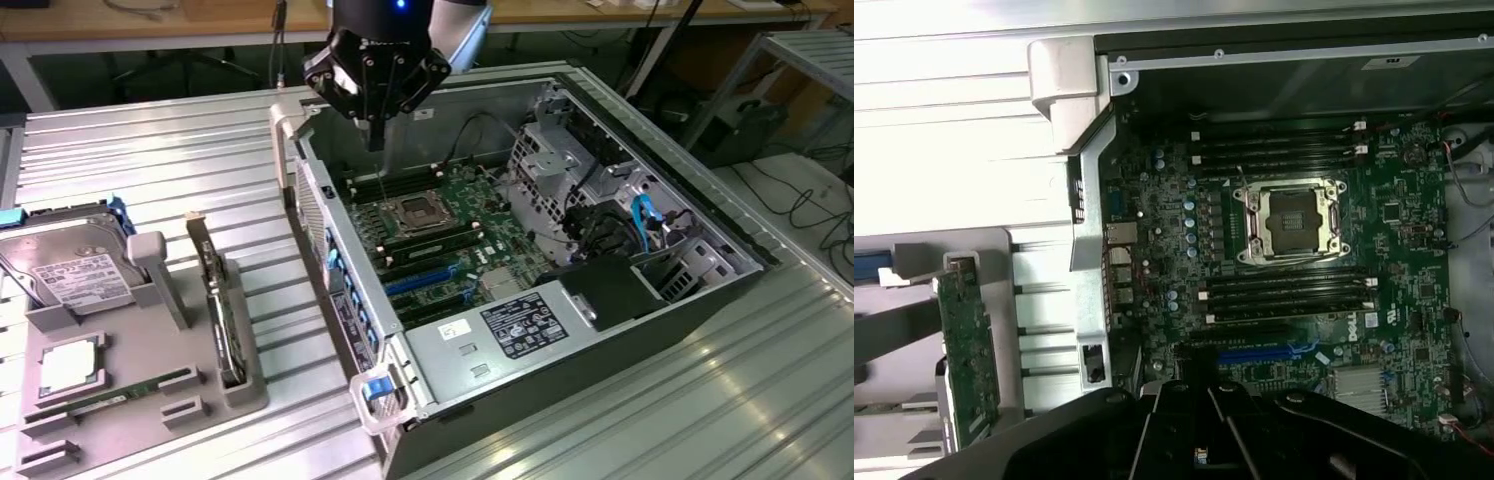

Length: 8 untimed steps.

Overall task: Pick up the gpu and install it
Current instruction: 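Reach for the gpu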

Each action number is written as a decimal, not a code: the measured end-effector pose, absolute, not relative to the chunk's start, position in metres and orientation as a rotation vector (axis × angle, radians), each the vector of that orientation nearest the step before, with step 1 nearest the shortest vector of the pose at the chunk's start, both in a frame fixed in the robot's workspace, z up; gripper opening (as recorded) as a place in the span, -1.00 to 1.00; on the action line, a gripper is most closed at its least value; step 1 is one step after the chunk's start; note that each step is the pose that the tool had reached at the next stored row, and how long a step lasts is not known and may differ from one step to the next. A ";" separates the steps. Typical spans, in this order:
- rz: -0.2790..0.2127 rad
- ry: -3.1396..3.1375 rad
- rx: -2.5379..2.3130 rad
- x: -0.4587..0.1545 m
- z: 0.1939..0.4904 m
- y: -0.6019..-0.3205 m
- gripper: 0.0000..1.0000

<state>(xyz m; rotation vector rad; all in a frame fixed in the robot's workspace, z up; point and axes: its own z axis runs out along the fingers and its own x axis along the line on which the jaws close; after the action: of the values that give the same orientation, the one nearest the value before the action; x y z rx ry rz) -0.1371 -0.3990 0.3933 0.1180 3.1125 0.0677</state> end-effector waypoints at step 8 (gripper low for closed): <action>0.068 3.112 0.118 -0.163 0.393 -0.399 -0.79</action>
<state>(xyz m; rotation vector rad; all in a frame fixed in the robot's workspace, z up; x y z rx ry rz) -0.1635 -0.3992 0.3933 0.1179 3.1125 0.0676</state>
